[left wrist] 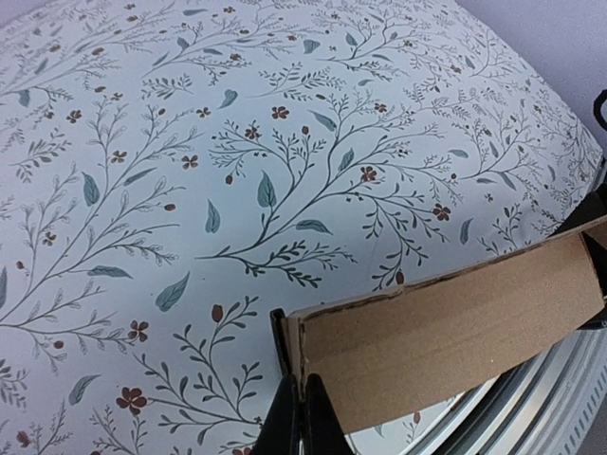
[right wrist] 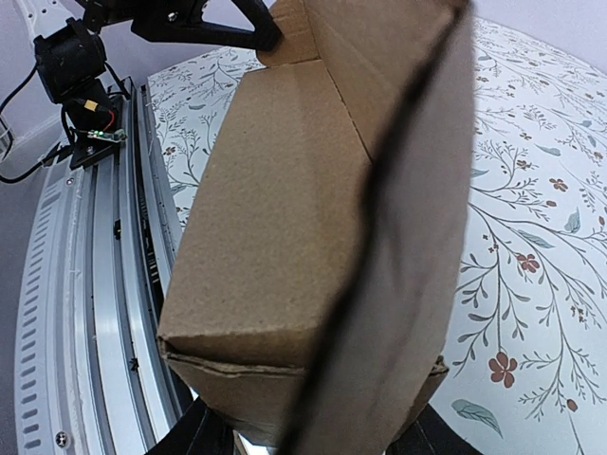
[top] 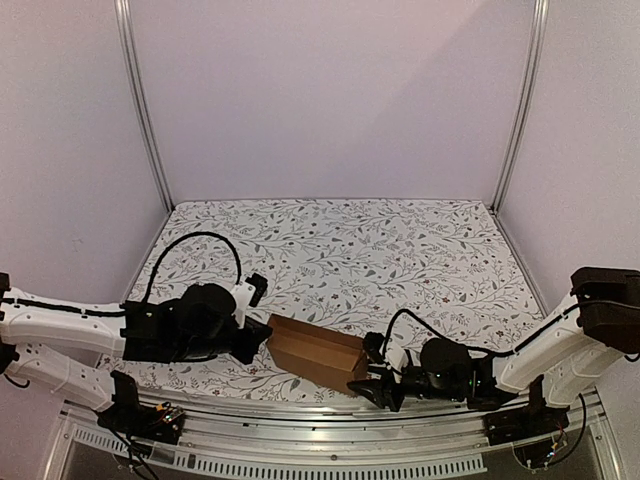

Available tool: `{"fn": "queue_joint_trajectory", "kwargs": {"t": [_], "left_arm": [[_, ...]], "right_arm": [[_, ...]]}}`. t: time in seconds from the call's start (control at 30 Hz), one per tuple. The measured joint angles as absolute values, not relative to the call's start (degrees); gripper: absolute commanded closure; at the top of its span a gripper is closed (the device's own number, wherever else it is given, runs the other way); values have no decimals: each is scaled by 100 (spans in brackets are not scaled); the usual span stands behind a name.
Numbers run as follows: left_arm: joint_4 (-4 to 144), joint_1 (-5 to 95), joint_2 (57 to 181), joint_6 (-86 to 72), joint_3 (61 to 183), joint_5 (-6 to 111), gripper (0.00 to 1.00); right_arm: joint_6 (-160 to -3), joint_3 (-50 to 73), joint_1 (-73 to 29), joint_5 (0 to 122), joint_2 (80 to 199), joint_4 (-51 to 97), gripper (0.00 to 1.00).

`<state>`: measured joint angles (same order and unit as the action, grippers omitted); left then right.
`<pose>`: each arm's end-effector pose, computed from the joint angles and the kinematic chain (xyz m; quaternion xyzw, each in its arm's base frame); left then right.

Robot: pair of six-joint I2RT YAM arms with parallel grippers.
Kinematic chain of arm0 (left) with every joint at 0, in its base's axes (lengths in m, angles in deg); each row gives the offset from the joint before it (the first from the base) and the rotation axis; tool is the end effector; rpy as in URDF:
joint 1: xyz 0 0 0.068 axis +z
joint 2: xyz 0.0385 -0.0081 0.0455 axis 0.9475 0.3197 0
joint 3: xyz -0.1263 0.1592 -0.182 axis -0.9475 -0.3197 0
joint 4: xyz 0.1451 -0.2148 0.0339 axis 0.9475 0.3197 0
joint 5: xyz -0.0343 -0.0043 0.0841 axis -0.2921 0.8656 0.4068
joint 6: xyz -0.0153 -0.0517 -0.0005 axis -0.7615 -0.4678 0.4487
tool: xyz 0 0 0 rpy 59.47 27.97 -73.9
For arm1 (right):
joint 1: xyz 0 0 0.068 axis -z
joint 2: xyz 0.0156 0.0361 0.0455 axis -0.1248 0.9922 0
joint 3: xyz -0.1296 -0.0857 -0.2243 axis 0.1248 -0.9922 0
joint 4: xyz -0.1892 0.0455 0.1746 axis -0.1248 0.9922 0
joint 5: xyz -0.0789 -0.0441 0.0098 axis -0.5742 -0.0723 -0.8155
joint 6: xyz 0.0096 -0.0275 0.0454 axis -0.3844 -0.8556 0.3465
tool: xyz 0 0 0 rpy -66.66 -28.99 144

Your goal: Fold the paper box

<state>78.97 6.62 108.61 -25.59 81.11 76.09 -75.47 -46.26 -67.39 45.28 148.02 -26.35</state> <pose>0.1061 -0.2024 0.1972 0.2134 0.8759 -0.2230 0.3709 0.0722 0.2425 0.1202 -0.3934 0.7355 0.3379 0.4360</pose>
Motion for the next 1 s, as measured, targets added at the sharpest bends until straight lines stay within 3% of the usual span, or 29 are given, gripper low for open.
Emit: {"fn": "queue_joint_trajectory", "kwargs": {"t": [1.0], "left_arm": [[8069,518,10817,-2994,8151,7909,100]], "right_arm": [[-7543,-4626,-6739,4501,14830,-2756,80]]}}
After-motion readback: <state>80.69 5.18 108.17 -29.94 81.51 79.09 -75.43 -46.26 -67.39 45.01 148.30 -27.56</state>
